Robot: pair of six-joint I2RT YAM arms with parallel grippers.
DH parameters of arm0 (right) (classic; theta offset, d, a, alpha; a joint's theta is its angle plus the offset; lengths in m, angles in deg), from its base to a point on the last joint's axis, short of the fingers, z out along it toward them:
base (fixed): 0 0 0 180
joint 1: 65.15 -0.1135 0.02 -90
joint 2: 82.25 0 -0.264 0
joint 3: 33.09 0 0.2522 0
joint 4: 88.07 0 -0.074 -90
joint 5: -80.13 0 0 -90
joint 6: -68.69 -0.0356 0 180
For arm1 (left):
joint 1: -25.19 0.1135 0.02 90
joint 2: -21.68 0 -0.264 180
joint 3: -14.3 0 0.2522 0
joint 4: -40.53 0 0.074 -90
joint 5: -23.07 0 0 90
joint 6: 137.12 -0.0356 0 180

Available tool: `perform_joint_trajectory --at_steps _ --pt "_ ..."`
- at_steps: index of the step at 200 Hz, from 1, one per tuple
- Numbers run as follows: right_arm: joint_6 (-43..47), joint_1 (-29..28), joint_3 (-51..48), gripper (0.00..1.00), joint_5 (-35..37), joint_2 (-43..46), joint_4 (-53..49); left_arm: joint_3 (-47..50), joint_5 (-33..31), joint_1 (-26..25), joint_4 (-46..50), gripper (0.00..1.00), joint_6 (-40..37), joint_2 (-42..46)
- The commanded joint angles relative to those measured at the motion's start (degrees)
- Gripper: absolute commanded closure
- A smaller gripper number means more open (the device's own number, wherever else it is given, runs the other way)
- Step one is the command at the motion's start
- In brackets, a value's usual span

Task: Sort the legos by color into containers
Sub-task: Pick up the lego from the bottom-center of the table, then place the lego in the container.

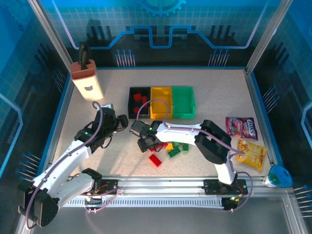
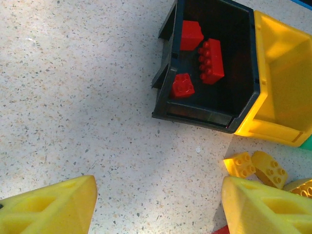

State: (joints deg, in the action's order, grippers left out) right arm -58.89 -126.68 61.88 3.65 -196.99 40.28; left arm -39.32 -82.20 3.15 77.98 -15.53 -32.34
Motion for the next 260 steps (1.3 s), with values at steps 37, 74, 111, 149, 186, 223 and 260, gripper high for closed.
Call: perform_joint_trajectory --at_steps 37,74,111,149,186,223,260 --pt "-0.69 -1.4 4.05 0.54 1.53 -3.85 -3.16 1.63 -2.58 -0.19 0.78 0.32 0.57 2.02" --pt "1.05 -0.92 6.11 0.71 2.6 -2.73 -3.55 1.88 -3.11 -0.18 0.35 0.32 0.49 2.64" --pt "6.28 2.37 12.93 0.71 3.1 -0.66 -3.47 4.0 -0.27 -0.18 -3.58 0.32 -0.25 5.22" --pt "12.16 8.7 22.97 0.7 -1.38 -2.91 -2.1 5.74 0.09 -0.71 -3.09 0.33 0.35 7.93" --pt "15.39 13.88 34.96 0.69 -6.63 -9.77 -2.59 8.74 0.59 -1.42 -2.41 0.33 1.7 11.3" --pt "16.23 16.56 48.3 0.68 -8.34 -18.12 -5.13 9.62 1.59 -2.89 -1.52 0.33 2.09 12.86" --pt "16.29 17.82 58.21 0.68 -8.14 -25.63 -7.37 9.18 1.86 -3.82 -0.78 0.33 1.24 13.33"
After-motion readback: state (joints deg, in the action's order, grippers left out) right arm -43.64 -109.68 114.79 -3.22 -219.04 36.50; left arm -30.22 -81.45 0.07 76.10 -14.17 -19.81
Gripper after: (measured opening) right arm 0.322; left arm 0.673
